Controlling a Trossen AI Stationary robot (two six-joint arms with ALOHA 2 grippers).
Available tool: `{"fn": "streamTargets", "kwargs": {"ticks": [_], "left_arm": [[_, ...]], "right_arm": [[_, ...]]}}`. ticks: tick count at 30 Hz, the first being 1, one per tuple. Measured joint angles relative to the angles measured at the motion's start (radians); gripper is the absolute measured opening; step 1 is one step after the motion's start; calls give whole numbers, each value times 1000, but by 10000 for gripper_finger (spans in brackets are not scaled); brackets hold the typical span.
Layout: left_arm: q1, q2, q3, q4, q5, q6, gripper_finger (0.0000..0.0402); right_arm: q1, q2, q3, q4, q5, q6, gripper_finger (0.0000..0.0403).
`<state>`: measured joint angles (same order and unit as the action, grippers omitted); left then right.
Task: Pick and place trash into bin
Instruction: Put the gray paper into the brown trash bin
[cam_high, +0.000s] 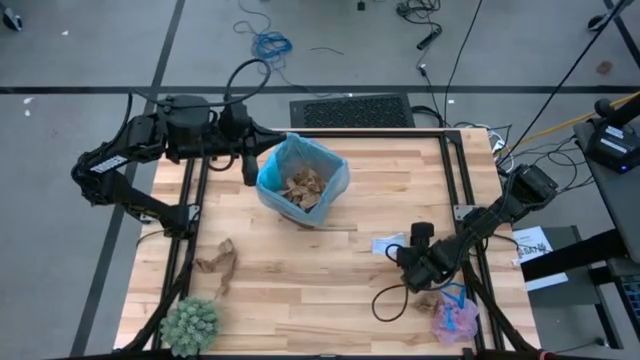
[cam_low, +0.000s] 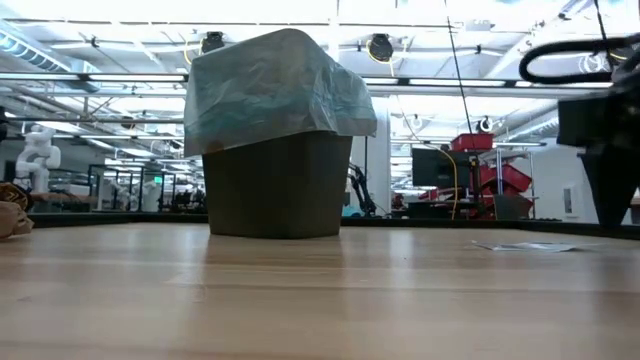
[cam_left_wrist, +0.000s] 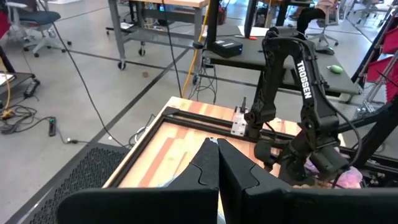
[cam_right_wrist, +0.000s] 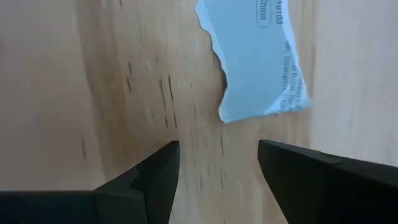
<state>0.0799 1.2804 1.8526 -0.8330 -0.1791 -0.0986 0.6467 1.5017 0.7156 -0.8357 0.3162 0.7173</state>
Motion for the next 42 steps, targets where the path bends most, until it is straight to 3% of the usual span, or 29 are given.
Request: {"fn": "streamTargets", "kwargs": {"ticks": [16, 22, 28, 36, 42], "left_arm": [[-42, 14, 1, 0, -55, -1, 0], [-41, 26, 1, -6, -62, -1, 0], [-41, 34, 1, -7, -62, -2, 0], [-42, 36, 1, -7, -61, -27, 0], [-50, 36, 1, -1, -61, -27, 0]], "right_arm": [[-24, 3, -59, 121, 191, -25, 199], [-60, 29, -62, 182, 197, -30, 145], [-83, 32, -83, 247, 150, -14, 15], [-90, 3, -59, 223, 94, 87, 0], [-90, -52, 48, 206, 121, 86, 0]]}}
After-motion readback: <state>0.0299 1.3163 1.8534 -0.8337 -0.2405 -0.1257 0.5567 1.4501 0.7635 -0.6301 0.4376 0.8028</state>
